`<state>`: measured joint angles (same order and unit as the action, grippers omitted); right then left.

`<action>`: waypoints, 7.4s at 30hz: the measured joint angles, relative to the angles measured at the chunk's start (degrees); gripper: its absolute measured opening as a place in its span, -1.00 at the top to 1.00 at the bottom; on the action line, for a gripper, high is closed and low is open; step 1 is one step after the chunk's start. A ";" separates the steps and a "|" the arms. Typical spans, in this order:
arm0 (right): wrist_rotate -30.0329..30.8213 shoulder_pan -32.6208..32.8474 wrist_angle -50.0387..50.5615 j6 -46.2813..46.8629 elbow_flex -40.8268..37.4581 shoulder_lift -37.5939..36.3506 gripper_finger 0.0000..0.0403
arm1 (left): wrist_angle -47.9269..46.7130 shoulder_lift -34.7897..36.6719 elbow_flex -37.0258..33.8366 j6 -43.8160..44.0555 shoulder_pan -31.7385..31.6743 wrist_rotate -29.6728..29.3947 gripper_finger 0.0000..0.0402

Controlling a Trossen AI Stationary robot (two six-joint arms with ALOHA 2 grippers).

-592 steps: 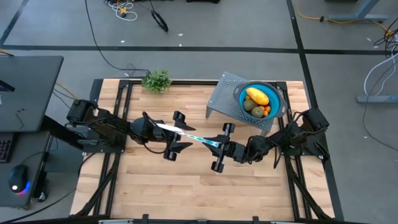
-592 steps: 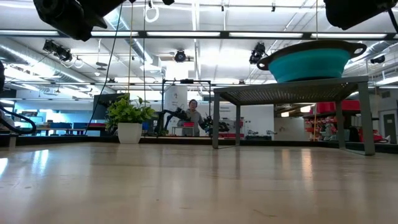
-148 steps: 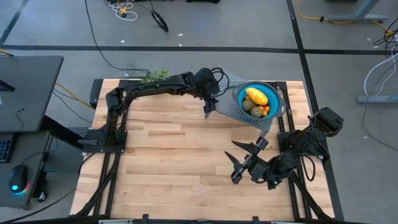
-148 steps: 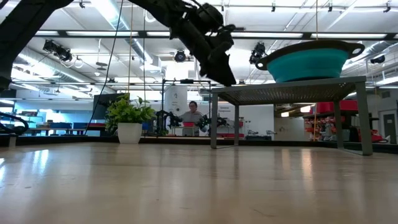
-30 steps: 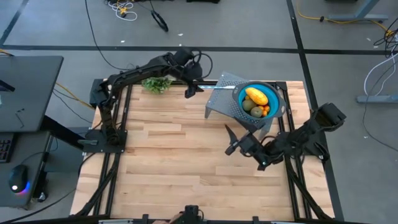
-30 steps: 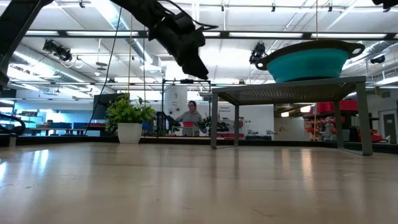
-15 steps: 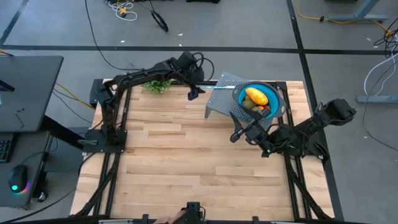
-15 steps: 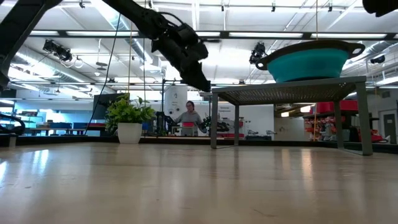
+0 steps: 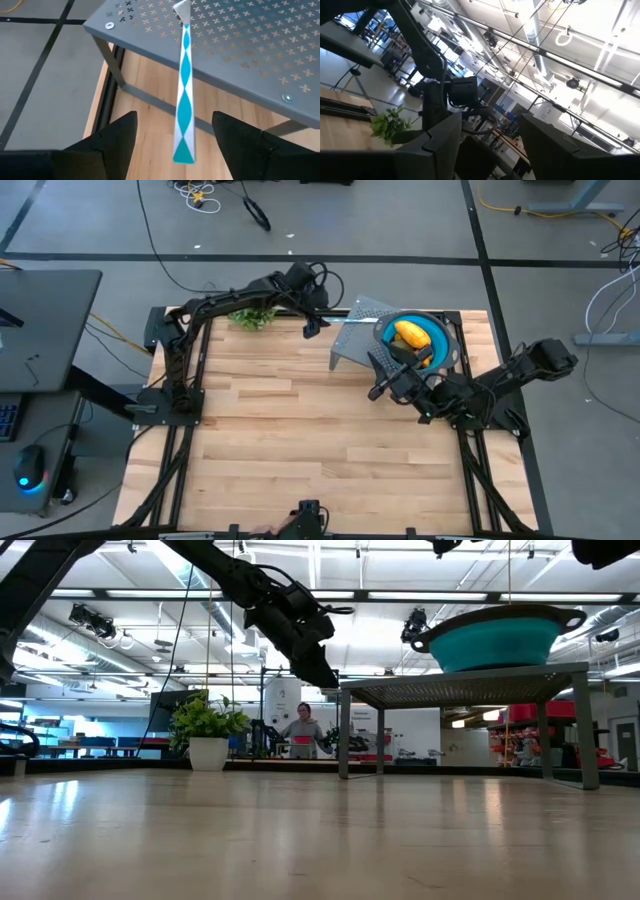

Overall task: Pick & Place Fruit
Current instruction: Put the green patterned knife on the shelf

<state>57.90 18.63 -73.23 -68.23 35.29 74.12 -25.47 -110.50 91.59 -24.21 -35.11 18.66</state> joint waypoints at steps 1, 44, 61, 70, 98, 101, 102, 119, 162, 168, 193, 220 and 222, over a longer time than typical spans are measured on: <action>-0.02 -0.20 0.15 0.32 0.00 -0.02 -0.05 | -0.01 0.00 0.00 0.03 0.02 0.04 -0.33; 0.03 -0.24 2.77 4.38 0.00 -0.02 -0.05 | 5.24 -0.28 -3.85 3.61 0.20 -1.05 0.12; 0.03 -0.24 2.77 4.35 0.00 -0.02 -0.05 | 5.40 -0.28 -3.85 3.23 0.28 -1.03 0.60; 0.03 -0.24 2.77 4.35 0.00 -0.02 -0.05 | 5.40 -0.22 -3.85 3.89 0.67 -1.03 0.57; 0.38 -0.22 2.75 3.92 0.00 0.01 -0.05 | 0.94 1.79 0.02 16.70 5.14 -8.21 0.84; 0.38 -0.24 2.75 3.89 0.00 0.01 -0.05 | 0.53 1.79 0.02 17.90 5.14 -9.11 0.71; 0.38 -0.23 2.76 3.91 0.00 0.01 -0.05 | 0.24 1.79 0.02 17.94 5.17 -9.59 0.68; -1.02 -0.22 2.75 4.87 0.00 0.01 -0.05 | -1.55 1.73 -1.77 6.39 13.84 -20.94 0.62; -0.53 -0.24 3.30 5.03 0.00 0.01 -0.05 | -2.12 2.15 -0.48 0.96 21.49 -32.42 0.97; -0.52 -0.22 3.27 5.03 0.00 0.01 -0.05 | -2.32 2.18 -0.81 1.16 22.20 -32.41 0.97; -0.52 -0.22 3.45 5.03 0.00 0.01 -0.05 | -1.01 2.19 -0.85 3.91 22.40 -26.67 0.98; -0.48 -0.17 3.79 5.79 0.00 -0.02 -0.05 | -0.62 1.79 -0.90 3.59 22.64 -33.92 0.98; -0.50 -0.17 3.84 5.86 0.00 -0.02 -0.05 | -1.84 2.21 -0.90 3.44 22.64 -34.65 0.98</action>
<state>57.41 18.46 -69.38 -62.37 35.29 74.11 -27.32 -108.29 90.70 -20.76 -12.47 -15.99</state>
